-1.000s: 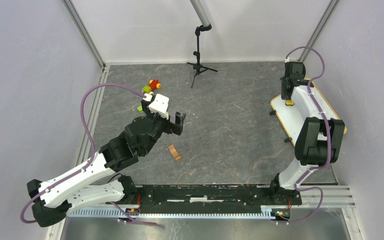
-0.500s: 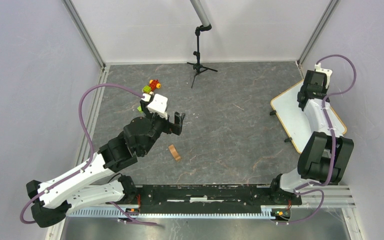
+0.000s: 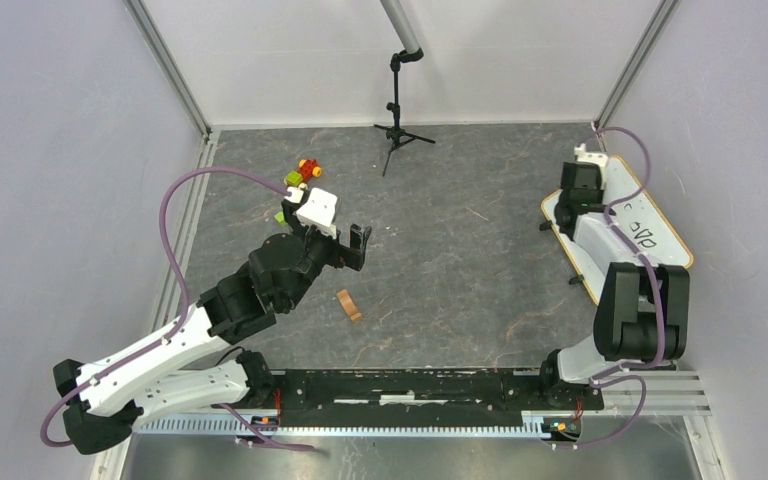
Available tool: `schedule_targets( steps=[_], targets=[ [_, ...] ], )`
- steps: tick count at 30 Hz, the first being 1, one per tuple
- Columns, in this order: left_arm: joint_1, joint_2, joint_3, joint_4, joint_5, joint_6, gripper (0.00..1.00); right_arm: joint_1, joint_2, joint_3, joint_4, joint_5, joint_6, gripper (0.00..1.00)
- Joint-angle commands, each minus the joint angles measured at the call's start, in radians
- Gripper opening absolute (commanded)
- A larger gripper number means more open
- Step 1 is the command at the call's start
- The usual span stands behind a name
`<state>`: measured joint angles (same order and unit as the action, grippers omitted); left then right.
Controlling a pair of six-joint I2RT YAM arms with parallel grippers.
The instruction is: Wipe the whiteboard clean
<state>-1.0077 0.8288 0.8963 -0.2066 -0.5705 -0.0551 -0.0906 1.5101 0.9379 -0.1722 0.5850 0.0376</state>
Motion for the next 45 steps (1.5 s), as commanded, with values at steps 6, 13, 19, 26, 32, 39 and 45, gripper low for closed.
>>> schedule_targets(
  steps=[6, 13, 19, 26, 32, 39, 45],
  targets=[
    [-0.006, 0.008, 0.013, 0.032, 0.002, 0.021, 1.00, 0.054, -0.105, -0.039, 0.001, 0.116, 0.043, 0.18],
    [-0.009, 0.037, 0.017, 0.023, 0.045, -0.015, 1.00, -0.066, -0.268, -0.154, 0.019, 0.215, 0.096, 0.18],
    [-0.014, 0.089, 0.034, 0.004, 0.075, -0.035, 1.00, -0.163, -0.382, -0.258, 0.080, 0.288, 0.105, 0.19],
    [-0.014, 0.113, 0.039, 0.002, 0.081, -0.038, 1.00, -0.201, -0.459, -0.360, 0.244, 0.223, 0.040, 0.19],
    [-0.014, 0.109, 0.040, 0.003, 0.066, -0.028, 1.00, -0.201, -0.427, -0.372, 0.310, 0.117, 0.007, 0.19],
    [-0.014, 0.119, 0.038, 0.005, 0.067, -0.025, 1.00, -0.162, -0.349, -0.376, 0.336, -0.012, 0.021, 0.19],
    [-0.013, 0.116, 0.038, 0.003, 0.076, -0.027, 1.00, -0.028, -0.298, -0.372, 0.337, 0.039, -0.029, 0.19]
  ],
)
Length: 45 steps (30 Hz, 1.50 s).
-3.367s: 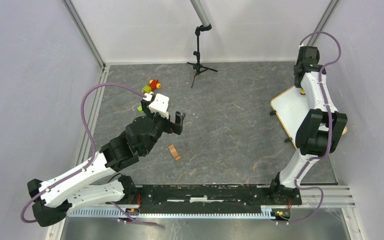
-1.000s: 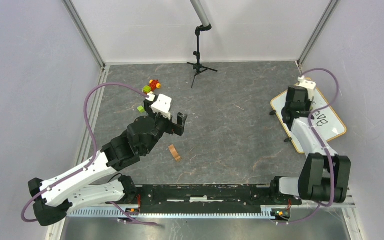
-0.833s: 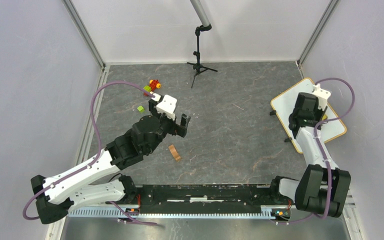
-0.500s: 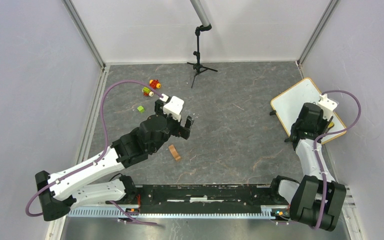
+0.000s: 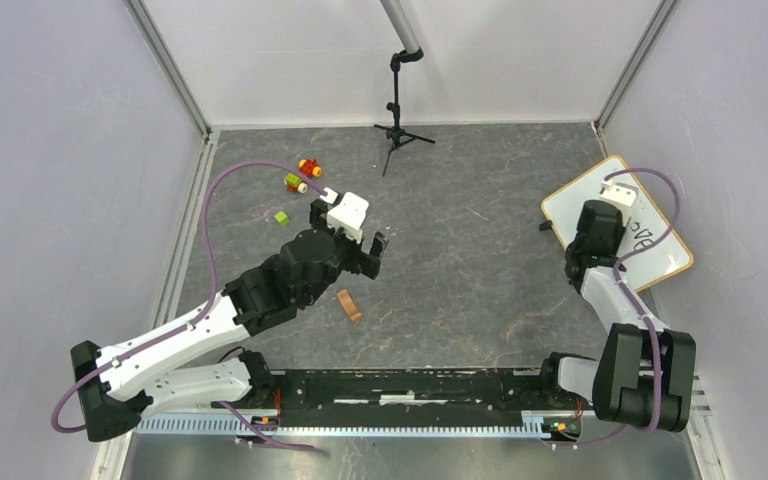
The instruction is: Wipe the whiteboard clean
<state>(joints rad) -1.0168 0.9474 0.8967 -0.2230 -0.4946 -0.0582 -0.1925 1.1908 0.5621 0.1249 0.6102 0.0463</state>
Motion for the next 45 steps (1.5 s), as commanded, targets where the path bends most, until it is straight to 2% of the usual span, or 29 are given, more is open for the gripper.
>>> schedule_targets(
  steps=[1, 9, 16, 22, 32, 40, 45],
  targets=[
    [-0.005, -0.005, 0.038, 0.019, 0.002, -0.025, 1.00, 0.098, 0.020, 0.007, 0.039, 0.038, -0.068, 0.19],
    [-0.005, -0.008, 0.038, 0.017, 0.025, -0.038, 1.00, 0.102, -0.098, 0.015, -0.005, 0.158, -0.077, 0.19],
    [-0.004, -0.004, 0.039, 0.011, 0.036, -0.045, 1.00, -0.057, -0.146, 0.040, -0.060, 0.156, -0.005, 0.22],
    [-0.004, -0.001, 0.039, 0.013, 0.019, -0.035, 1.00, -0.120, -0.112, 0.039, -0.044, 0.134, 0.007, 0.21],
    [-0.004, 0.009, 0.039, 0.014, 0.008, -0.028, 1.00, -0.089, -0.009, 0.015, 0.011, 0.002, 0.009, 0.21],
    [-0.005, 0.021, 0.041, 0.015, 0.011, -0.026, 1.00, 0.048, 0.134, 0.059, 0.002, 0.005, -0.004, 0.21],
    [-0.005, 0.022, 0.041, 0.014, 0.014, -0.028, 1.00, 0.084, 0.111, 0.106, -0.037, 0.025, -0.038, 0.21]
  ],
)
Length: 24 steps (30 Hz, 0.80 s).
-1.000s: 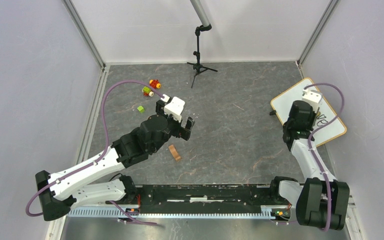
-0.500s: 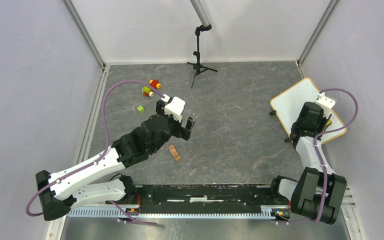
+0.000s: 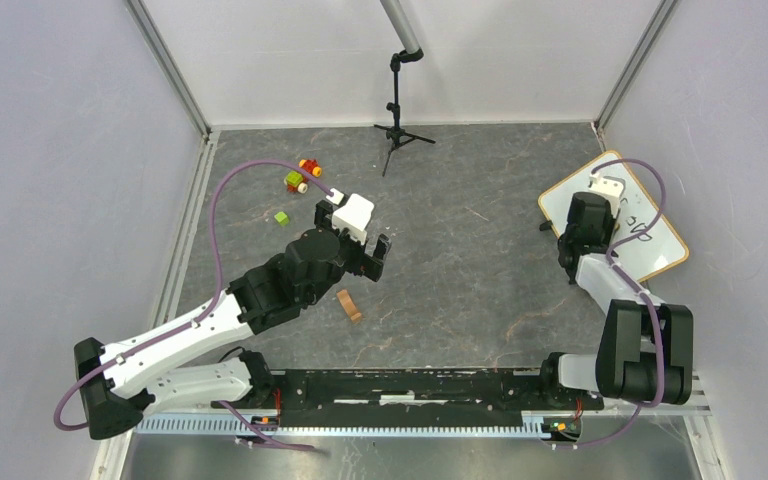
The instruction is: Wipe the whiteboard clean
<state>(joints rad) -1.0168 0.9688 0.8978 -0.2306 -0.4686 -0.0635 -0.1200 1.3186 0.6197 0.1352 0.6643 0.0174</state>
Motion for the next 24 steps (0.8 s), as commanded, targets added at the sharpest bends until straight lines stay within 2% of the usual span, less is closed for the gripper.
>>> schedule_targets(
  steps=[1, 6, 11, 16, 24],
  targets=[
    [-0.004, 0.000, 0.041, 0.020, -0.011, -0.024, 1.00, 0.009, -0.035, 0.052, -0.053, -0.002, -0.008, 0.21],
    [-0.005, -0.003, 0.041, 0.019, -0.001, -0.030, 1.00, -0.094, -0.111, 0.091, -0.106, 0.008, 0.003, 0.21],
    [-0.004, -0.005, 0.039, 0.018, -0.002, -0.030, 1.00, -0.179, -0.106, 0.113, -0.132, 0.058, 0.025, 0.21],
    [-0.005, -0.002, 0.038, 0.019, -0.002, -0.027, 1.00, -0.181, -0.040, 0.142, -0.177, 0.061, 0.028, 0.21],
    [-0.004, 0.006, 0.039, 0.020, -0.008, -0.024, 1.00, -0.136, 0.027, 0.135, -0.198, -0.078, 0.076, 0.21]
  ],
)
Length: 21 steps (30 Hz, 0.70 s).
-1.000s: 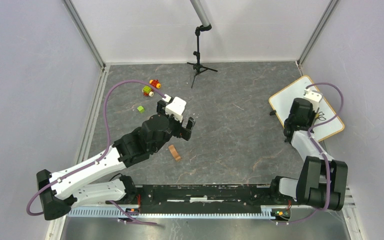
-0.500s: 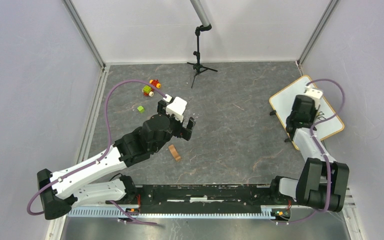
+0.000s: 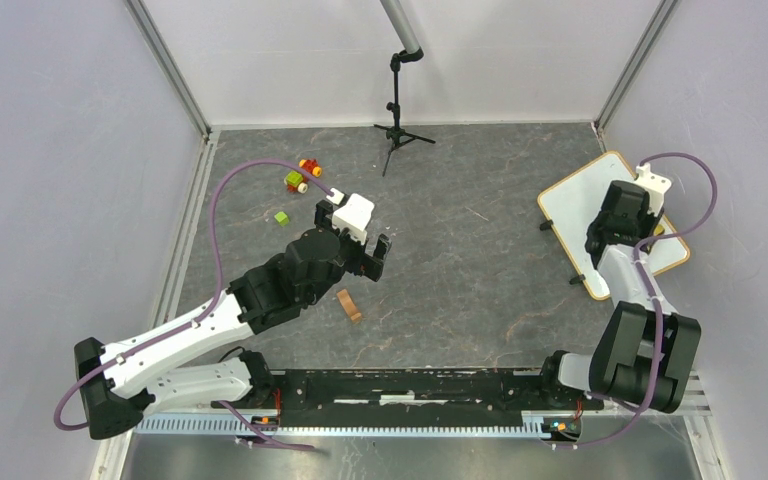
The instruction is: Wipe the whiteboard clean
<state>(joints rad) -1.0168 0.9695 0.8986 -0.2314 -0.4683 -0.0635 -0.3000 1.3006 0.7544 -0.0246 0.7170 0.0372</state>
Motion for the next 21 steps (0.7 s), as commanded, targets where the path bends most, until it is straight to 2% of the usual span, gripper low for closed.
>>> schedule_targets(
  steps=[1, 5, 9, 12, 15, 21],
  targets=[
    [-0.005, 0.007, 0.040, 0.021, -0.004, -0.025, 1.00, 0.075, 0.051, -0.003, -0.038, -0.126, 0.053, 0.21],
    [-0.005, 0.009, 0.042, 0.021, 0.008, -0.029, 1.00, 0.168, 0.097, -0.001, -0.047, -0.106, 0.041, 0.20],
    [-0.004, 0.003, 0.040, 0.018, -0.005, -0.024, 1.00, 0.199, 0.138, 0.052, -0.095, -0.136, 0.043, 0.20],
    [-0.004, -0.003, 0.037, 0.018, -0.015, -0.021, 1.00, 0.197, 0.106, 0.089, -0.115, -0.103, 0.024, 0.21],
    [-0.005, -0.007, 0.037, 0.018, -0.016, -0.019, 1.00, 0.170, 0.050, 0.112, -0.127, -0.066, 0.007, 0.21],
    [-0.004, -0.004, 0.037, 0.018, -0.014, -0.021, 1.00, 0.023, 0.006, 0.124, -0.145, -0.092, 0.004, 0.21]
  ],
)
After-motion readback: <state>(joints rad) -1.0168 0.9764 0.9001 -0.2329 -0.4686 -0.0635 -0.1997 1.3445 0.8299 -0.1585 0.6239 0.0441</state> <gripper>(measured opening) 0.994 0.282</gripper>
